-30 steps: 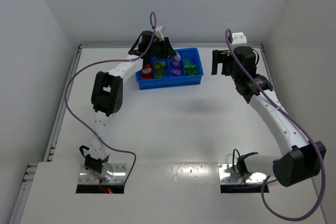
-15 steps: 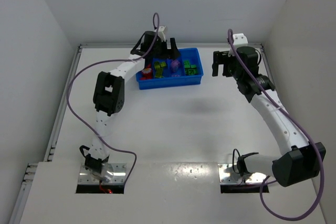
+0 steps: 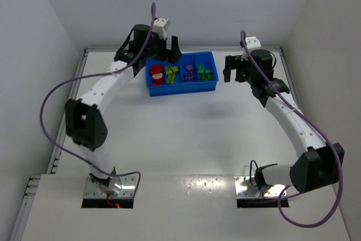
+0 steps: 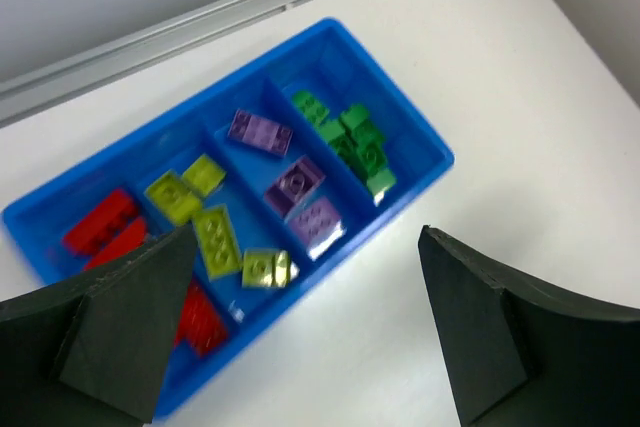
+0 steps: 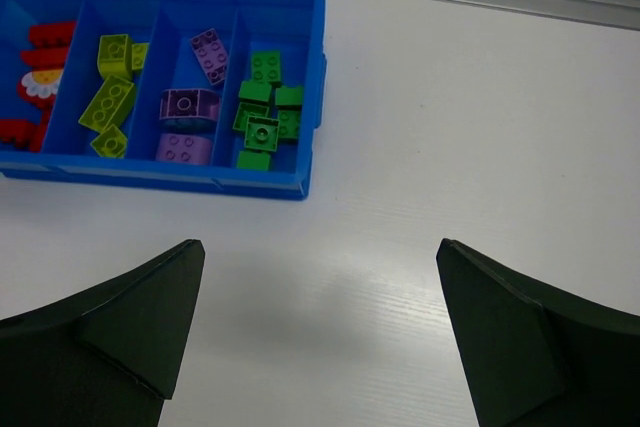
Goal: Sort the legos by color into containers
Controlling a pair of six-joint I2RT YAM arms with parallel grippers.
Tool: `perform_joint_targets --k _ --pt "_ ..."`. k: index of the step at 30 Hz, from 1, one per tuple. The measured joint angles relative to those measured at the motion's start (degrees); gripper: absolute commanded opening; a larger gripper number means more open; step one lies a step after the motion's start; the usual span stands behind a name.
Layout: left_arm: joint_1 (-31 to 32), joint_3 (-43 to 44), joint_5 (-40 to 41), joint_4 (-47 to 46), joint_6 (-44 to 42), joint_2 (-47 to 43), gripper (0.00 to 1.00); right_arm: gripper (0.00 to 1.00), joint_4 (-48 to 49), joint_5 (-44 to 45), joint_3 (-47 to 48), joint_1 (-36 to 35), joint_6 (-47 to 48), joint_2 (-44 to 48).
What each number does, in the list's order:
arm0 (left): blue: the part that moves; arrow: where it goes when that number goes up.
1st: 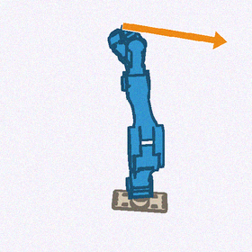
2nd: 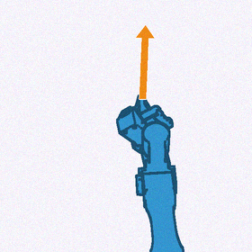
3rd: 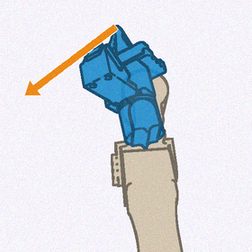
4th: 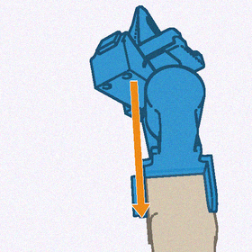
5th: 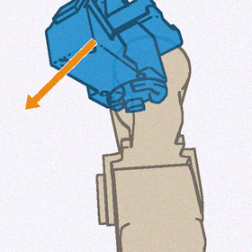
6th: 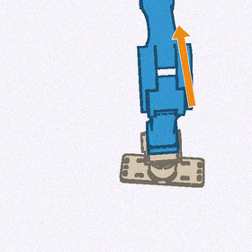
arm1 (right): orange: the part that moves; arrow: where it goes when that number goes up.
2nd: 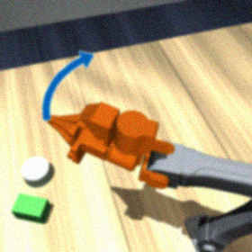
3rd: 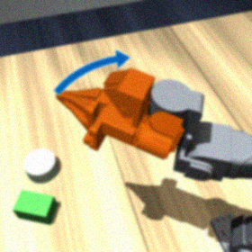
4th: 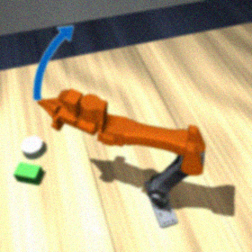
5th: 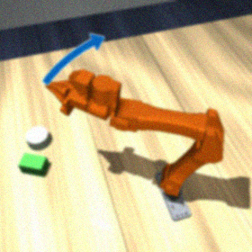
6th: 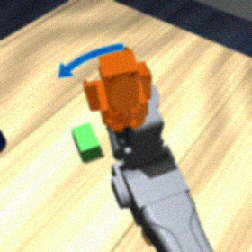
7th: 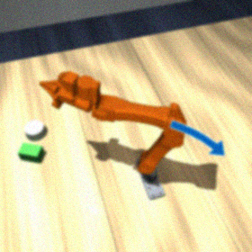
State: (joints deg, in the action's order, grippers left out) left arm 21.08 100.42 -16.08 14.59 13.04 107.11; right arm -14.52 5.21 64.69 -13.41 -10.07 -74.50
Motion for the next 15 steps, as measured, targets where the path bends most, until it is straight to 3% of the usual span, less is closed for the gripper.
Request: perform_joint_targets --k 7,15 --pt "-1.4 -22.3 7.7 1.7 -4.6 -20.6 1.00 1.00 7.2 -5.2 -6.5 2.9 -2.1 -6.8" --pt "-7.1 -40.1 14.6 3.4 -5.5 -25.5 1.00 1.00 11.2 -9.0 -10.2 6.6 -3.7 -11.7"
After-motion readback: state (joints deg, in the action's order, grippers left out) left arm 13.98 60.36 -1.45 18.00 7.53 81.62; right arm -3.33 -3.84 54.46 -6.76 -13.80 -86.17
